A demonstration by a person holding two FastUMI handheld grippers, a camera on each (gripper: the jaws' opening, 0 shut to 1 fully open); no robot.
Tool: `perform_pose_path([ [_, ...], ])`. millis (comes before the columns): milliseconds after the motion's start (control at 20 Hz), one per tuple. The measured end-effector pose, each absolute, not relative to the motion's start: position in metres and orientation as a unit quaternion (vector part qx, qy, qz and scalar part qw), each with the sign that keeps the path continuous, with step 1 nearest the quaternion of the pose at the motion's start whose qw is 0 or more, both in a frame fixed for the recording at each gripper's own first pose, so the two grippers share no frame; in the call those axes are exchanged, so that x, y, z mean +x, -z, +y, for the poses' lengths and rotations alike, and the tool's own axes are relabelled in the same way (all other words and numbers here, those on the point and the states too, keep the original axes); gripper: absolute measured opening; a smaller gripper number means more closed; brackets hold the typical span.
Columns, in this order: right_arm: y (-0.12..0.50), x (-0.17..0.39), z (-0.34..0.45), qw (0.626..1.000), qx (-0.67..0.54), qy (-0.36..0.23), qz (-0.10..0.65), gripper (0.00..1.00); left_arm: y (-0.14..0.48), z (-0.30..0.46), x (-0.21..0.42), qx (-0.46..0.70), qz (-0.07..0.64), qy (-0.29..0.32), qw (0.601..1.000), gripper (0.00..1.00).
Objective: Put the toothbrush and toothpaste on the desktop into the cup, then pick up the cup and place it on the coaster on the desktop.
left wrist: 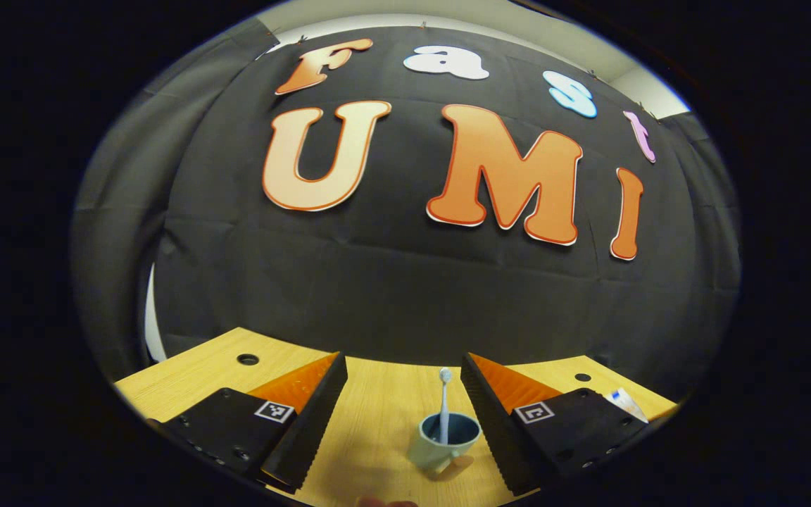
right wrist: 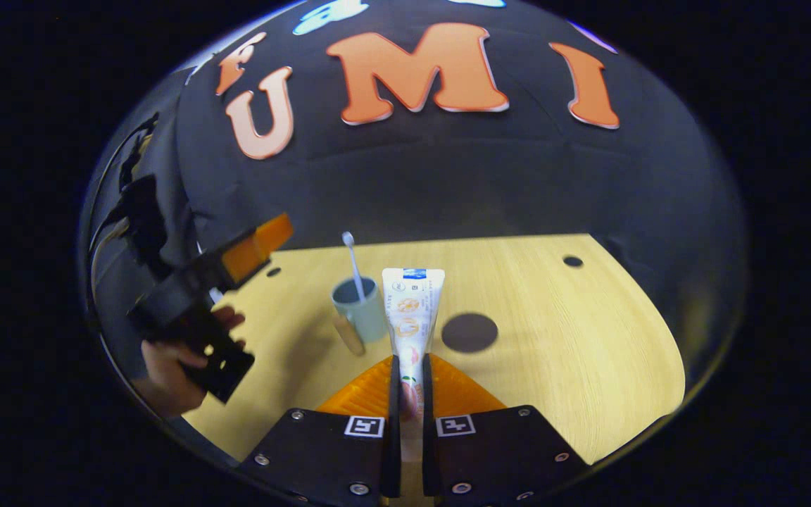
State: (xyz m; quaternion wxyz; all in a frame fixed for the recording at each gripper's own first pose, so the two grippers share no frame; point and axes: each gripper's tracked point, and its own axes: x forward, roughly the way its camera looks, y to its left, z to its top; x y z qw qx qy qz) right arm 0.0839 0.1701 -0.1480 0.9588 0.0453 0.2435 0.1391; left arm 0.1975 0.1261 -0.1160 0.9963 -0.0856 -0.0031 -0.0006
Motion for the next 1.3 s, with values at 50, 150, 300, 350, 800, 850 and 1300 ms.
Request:
perform_pose_path([
  [50, 0.136, 0.105, 0.189, 0.964, 0.043, -0.154, 0.213, 0.12, 0.119, 0.135, 0.186, -0.084, 0.005, -0.009, 0.996, 0.97],
  [150, 0.116, 0.14, 0.225, 0.97, 0.036, -0.185, 0.155, 0.12, 0.122, 0.156, 0.168, -0.077, 0.017, -0.026, 0.997, 0.97],
  [300, 0.104, 0.176, 0.269, 0.973, 0.035, -0.212, 0.082, 0.12, 0.126, 0.174, 0.147, -0.081, 0.047, -0.038, 0.995, 0.98],
  [350, 0.1, 0.188, 0.281, 0.974, 0.036, -0.215, 0.058, 0.12, 0.123, 0.178, 0.141, -0.081, 0.05, -0.039, 0.995, 0.97],
  [800, 0.125, 0.254, 0.319, 0.978, 0.015, -0.206, -0.022, 0.12, 0.122, 0.205, 0.146, -0.051, 0.067, -0.048, 0.995, 0.97],
  [850, 0.13, 0.258, 0.319, 0.979, 0.019, -0.203, -0.016, 0.12, 0.121, 0.206, 0.148, -0.05, 0.067, -0.048, 0.995, 0.97],
  [1300, 0.162, 0.254, 0.308, 0.979, 0.031, -0.2, 0.013, 0.3, 0.12, 0.199, 0.157, -0.055, 0.072, -0.048, 0.995, 0.97],
])
